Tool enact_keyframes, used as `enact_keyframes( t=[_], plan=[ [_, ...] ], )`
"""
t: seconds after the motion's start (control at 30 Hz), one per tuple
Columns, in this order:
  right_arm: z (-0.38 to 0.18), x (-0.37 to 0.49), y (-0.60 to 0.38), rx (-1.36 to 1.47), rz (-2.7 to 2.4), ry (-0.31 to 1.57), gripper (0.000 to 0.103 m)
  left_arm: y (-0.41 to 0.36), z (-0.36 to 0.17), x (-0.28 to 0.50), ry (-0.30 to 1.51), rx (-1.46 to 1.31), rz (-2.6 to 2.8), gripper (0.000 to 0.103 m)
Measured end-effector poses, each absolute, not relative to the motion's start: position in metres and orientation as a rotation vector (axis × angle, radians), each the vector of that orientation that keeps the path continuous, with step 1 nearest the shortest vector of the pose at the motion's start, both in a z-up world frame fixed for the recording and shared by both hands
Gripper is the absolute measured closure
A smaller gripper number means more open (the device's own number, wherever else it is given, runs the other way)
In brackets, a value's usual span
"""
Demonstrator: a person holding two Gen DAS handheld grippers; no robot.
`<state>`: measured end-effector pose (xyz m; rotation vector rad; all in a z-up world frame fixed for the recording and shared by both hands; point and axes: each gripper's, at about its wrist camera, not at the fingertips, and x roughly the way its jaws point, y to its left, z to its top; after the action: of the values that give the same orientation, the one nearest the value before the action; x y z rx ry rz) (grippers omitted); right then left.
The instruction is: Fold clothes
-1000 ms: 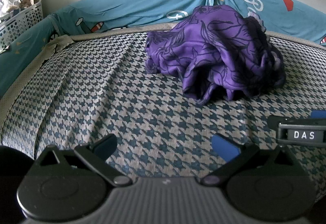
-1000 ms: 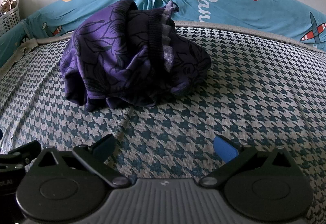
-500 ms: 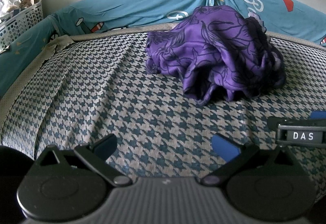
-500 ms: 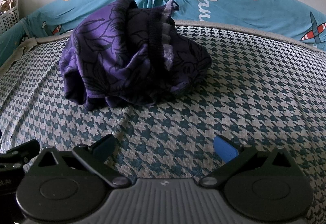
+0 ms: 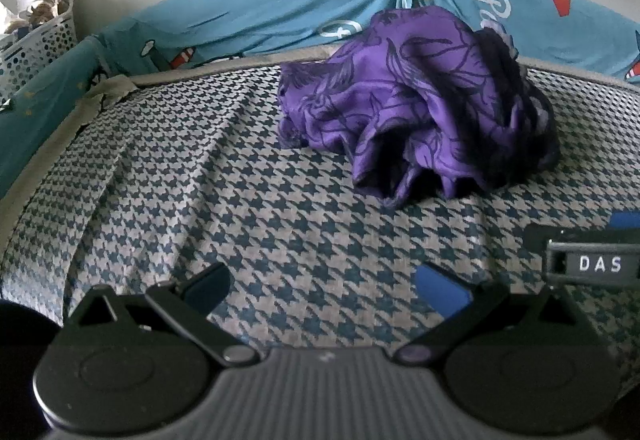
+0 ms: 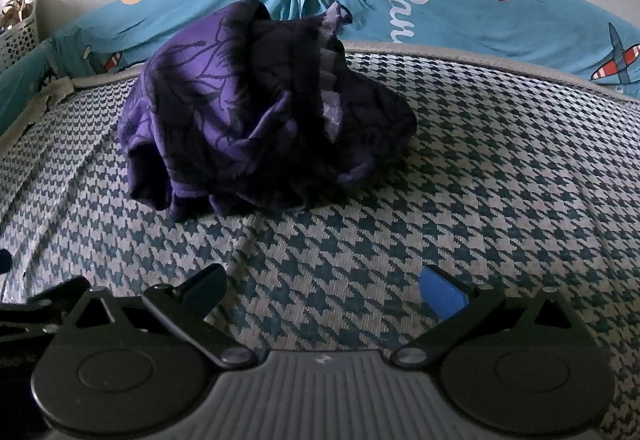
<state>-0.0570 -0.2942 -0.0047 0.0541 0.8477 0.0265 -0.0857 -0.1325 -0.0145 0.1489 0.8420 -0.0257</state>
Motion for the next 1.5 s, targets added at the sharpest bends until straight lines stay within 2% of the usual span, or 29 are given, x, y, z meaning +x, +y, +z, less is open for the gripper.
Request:
enact_keyframes(
  t=[0.63,1.13,1.5],
  plan=[
    [0.003,-0.045,-0.319,0.116,-0.017,0.867,0.000,-0.137,-0.005,-0.077,0.805,0.181,-0.071,0.000],
    [0.015,-0.021,-0.354,0.116,-0.023,0.864,0.000,-0.159,0.015,-0.036,0.751,0.207,-0.173,0.000],
    [0.009,-0.008,-0.363,0.193,-0.087,0.869,0.013,-0.188,0.012,0.000,0.738,0.218,-0.224,0.000]
  ],
)
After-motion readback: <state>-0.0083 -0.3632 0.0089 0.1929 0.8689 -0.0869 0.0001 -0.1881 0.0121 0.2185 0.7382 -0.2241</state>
